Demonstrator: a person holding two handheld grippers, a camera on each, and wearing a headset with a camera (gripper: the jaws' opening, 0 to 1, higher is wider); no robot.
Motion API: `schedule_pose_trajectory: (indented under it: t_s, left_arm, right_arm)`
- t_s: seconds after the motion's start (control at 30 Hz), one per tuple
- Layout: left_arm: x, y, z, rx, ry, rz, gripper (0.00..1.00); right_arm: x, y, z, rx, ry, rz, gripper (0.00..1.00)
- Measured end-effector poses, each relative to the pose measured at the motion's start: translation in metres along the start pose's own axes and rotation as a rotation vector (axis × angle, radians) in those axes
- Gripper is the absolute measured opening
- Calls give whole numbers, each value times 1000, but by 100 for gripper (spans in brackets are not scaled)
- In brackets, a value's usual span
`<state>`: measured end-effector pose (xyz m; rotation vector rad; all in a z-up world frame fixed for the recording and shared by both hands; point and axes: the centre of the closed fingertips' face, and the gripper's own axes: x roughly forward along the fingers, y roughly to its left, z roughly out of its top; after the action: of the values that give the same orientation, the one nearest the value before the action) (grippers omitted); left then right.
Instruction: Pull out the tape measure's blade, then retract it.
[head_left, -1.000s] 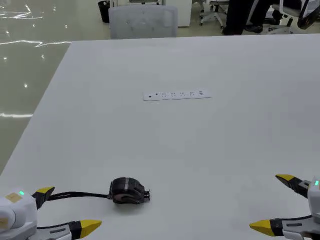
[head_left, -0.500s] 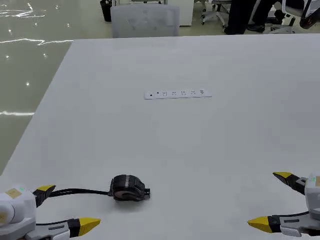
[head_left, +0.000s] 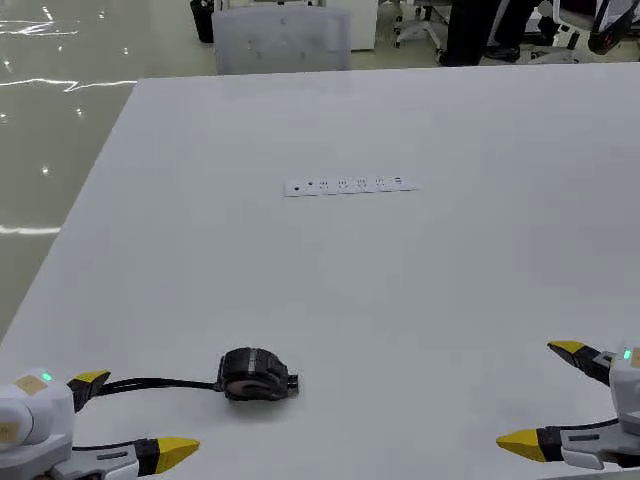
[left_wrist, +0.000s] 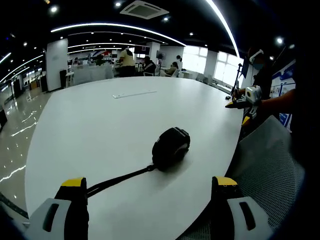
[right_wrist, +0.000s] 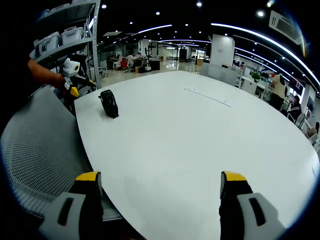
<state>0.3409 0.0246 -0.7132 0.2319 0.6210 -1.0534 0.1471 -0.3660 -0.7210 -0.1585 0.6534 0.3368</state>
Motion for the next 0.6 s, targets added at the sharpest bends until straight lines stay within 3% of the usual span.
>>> schedule_pose_trajectory:
  t_s: [0.03,0.13,0.23,0.33,0.53,0.6]
  left_arm:
    - [1,-4,12,0,-66,-30,100]
    - [-2,-1,24,15,-128,-7,100]
    - [1,2,14,-55,-59,-8,100]
    - [3,1,16,-44,-64,-21,100]
    - [12,-10,16,72,-17,-67,100]
    - [15,-14,18,80,-11,-88,100]
  right_arm:
    - [-1,0,0,4,-1,-3,100]
    - [-2,1,0,12,3,-6,100]
    - [-1,6,0,10,5,0,100]
    - [-1,5,1,8,9,-2,100]
    - [3,5,15,-19,1,11,100]
    - [7,6,19,-21,-4,18,100]
